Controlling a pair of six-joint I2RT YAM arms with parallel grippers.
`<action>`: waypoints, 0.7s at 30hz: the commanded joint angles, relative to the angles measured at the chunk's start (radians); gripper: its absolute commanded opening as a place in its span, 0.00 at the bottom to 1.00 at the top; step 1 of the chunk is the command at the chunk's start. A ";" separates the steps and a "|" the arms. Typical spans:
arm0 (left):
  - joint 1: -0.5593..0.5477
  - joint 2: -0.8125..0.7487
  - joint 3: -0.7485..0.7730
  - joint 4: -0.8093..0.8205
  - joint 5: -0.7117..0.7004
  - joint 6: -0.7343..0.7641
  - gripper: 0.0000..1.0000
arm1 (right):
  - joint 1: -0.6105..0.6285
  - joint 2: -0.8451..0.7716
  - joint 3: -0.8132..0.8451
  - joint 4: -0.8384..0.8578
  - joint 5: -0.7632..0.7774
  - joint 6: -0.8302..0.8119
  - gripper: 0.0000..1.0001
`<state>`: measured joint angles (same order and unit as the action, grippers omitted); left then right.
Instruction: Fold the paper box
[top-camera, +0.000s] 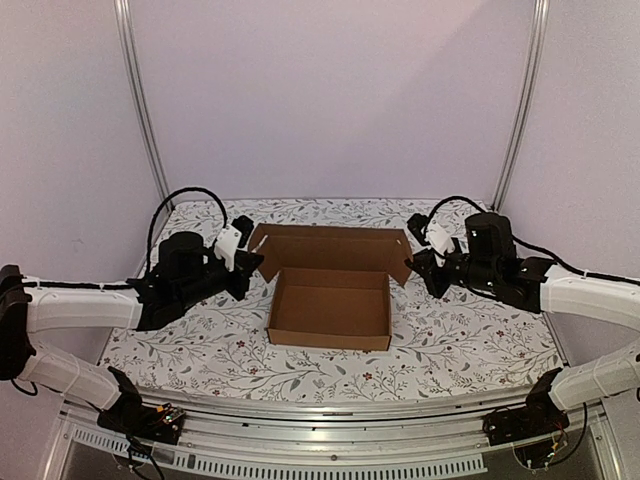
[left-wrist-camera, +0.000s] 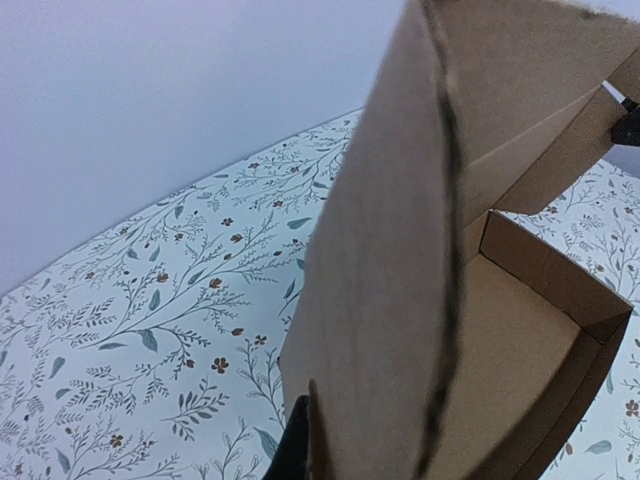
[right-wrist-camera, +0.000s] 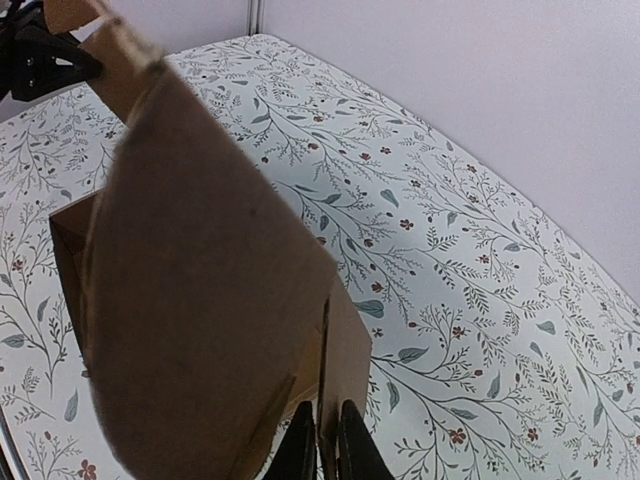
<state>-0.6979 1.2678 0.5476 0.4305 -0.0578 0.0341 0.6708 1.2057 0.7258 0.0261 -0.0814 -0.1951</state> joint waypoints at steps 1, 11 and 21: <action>-0.012 0.001 0.026 -0.096 0.001 -0.010 0.00 | -0.004 -0.002 0.006 0.013 -0.031 0.014 0.02; -0.038 -0.015 0.088 -0.189 0.021 -0.154 0.00 | 0.016 -0.048 0.015 0.005 -0.035 0.143 0.00; -0.074 0.050 0.208 -0.337 0.050 -0.334 0.00 | 0.072 -0.062 0.057 -0.005 0.016 0.327 0.00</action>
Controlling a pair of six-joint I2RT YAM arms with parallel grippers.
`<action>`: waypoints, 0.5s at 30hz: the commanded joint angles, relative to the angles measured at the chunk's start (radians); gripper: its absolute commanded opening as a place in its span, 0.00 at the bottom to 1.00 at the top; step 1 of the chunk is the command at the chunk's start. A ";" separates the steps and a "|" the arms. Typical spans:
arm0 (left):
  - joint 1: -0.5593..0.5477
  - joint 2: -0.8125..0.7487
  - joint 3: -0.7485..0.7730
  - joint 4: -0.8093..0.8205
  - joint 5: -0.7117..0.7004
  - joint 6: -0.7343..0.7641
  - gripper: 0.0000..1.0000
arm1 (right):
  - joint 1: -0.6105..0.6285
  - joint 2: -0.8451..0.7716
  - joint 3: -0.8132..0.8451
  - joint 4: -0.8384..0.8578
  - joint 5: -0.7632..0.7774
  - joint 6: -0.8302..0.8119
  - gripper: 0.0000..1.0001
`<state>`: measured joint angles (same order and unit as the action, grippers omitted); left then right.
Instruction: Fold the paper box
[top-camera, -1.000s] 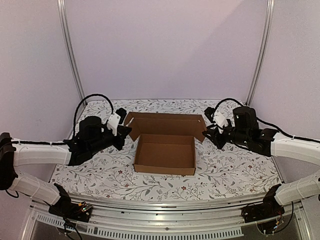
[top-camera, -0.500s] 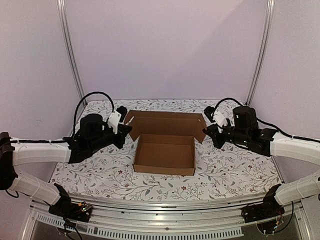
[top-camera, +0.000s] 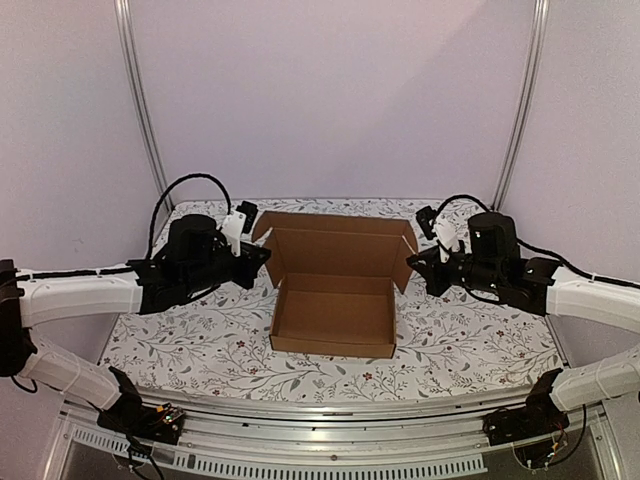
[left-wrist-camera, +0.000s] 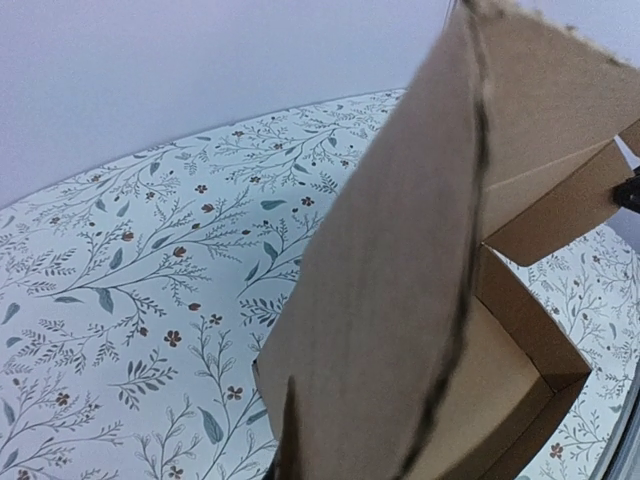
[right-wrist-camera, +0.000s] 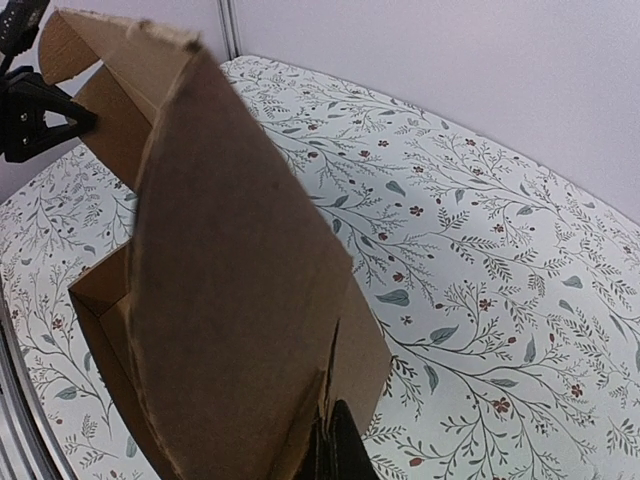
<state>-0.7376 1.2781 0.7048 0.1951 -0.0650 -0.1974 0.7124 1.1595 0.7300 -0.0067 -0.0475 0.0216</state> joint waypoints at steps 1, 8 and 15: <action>-0.037 0.047 0.064 -0.116 0.057 -0.113 0.00 | 0.035 -0.015 0.060 0.022 -0.013 0.120 0.00; -0.047 0.089 0.151 -0.186 0.122 -0.186 0.00 | 0.088 -0.009 0.127 -0.039 0.041 0.180 0.00; -0.070 0.113 0.185 -0.243 0.128 -0.195 0.00 | 0.118 0.017 0.191 -0.093 0.123 0.252 0.00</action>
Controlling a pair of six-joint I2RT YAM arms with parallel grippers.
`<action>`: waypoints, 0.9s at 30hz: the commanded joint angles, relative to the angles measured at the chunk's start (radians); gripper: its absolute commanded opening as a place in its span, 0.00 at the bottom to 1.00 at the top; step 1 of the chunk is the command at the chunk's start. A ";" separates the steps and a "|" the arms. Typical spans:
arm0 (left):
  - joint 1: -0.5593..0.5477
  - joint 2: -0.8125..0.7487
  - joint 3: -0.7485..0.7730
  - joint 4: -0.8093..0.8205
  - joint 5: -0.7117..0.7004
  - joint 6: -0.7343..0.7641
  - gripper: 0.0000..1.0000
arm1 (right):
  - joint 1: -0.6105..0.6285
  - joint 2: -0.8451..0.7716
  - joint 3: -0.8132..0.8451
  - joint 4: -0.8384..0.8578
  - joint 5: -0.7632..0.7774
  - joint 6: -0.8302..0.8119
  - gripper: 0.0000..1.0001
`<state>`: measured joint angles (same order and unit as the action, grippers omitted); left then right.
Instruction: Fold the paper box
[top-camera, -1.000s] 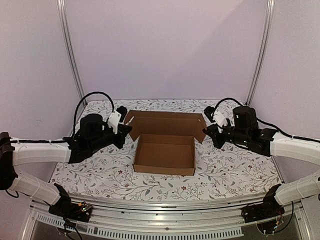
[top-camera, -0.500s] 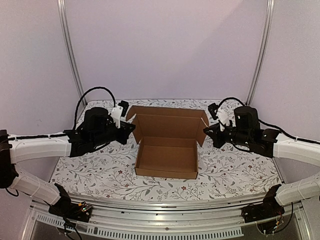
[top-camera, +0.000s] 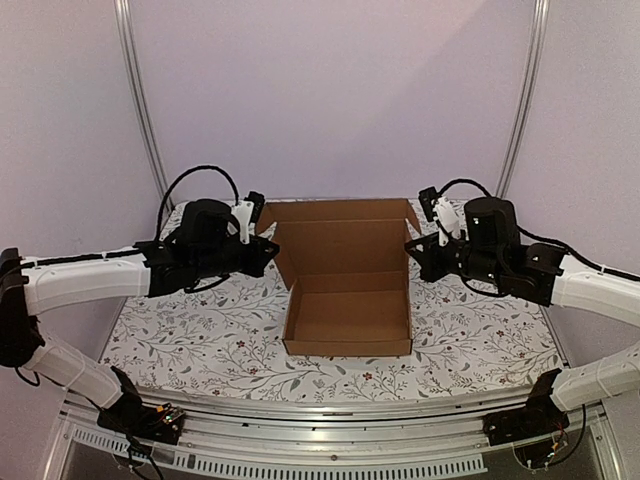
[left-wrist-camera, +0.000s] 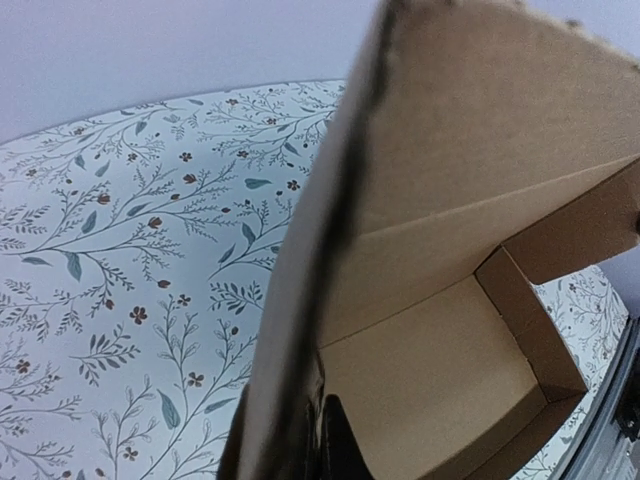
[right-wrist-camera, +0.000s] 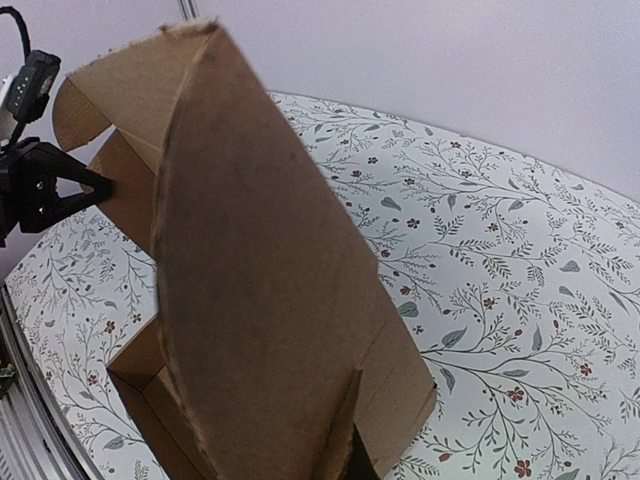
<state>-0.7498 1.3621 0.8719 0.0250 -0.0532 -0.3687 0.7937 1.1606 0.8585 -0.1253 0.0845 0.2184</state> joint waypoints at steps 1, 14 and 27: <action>-0.060 0.029 0.018 -0.074 0.116 -0.025 0.00 | 0.038 0.021 0.069 0.020 -0.004 0.071 0.00; -0.094 0.044 0.012 -0.082 0.073 -0.037 0.00 | 0.073 0.094 0.085 -0.005 0.045 0.132 0.00; -0.117 0.093 0.026 -0.044 0.135 -0.138 0.00 | 0.081 0.026 -0.064 0.002 0.052 0.124 0.00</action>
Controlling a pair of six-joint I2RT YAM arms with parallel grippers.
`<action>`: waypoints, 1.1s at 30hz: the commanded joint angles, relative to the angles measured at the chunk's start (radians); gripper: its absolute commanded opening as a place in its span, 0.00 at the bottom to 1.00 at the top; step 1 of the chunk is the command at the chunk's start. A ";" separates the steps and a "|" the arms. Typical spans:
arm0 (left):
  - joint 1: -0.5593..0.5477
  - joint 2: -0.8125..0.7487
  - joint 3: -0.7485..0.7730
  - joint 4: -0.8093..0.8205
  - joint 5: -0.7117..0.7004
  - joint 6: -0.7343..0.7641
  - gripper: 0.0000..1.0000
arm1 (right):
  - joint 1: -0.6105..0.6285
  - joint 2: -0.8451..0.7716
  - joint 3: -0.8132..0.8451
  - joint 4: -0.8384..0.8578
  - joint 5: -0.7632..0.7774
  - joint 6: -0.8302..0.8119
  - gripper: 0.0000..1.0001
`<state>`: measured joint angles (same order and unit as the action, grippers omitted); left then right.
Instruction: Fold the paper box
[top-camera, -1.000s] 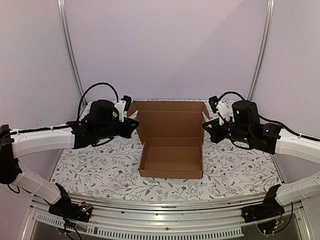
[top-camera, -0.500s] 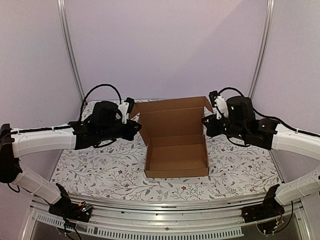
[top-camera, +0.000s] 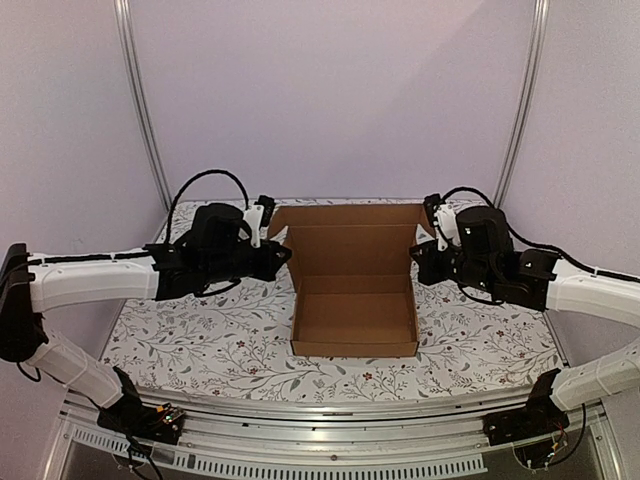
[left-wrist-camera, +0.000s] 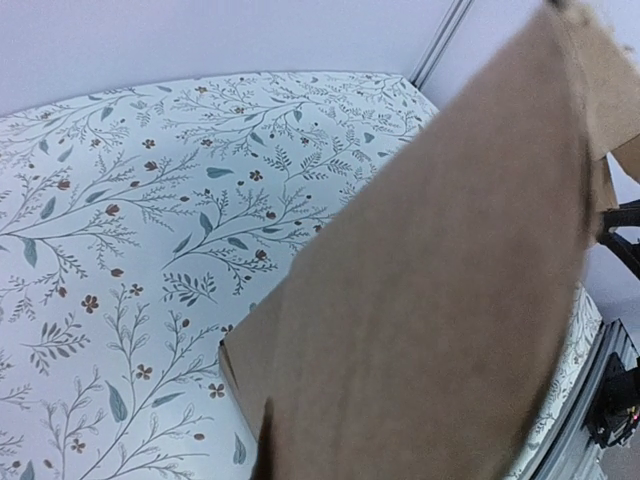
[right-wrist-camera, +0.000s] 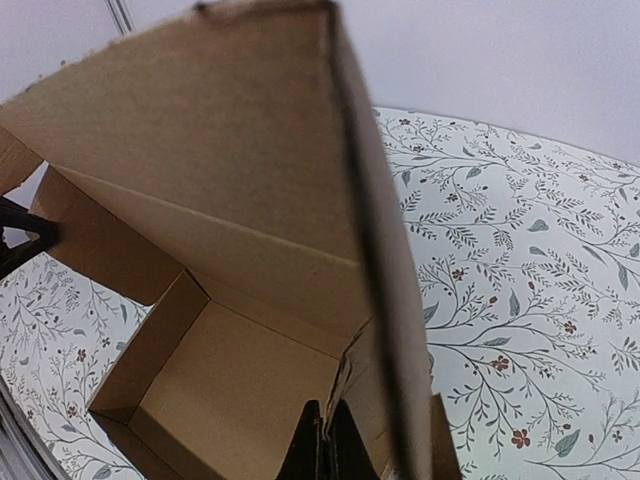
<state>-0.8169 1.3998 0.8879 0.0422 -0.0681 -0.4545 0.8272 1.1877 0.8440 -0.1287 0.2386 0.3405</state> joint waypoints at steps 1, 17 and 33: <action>-0.050 0.065 0.019 -0.066 0.160 -0.060 0.00 | 0.049 -0.002 -0.061 0.011 -0.098 0.002 0.00; -0.055 0.114 0.061 -0.118 0.217 -0.104 0.00 | 0.070 -0.024 -0.122 0.042 -0.093 0.003 0.00; -0.153 0.080 -0.061 -0.138 0.073 -0.105 0.00 | 0.078 -0.121 -0.209 0.036 -0.064 0.065 0.24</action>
<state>-0.8871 1.4536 0.8837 0.0143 -0.0406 -0.5438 0.8845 1.0924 0.6548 -0.0990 0.2264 0.3805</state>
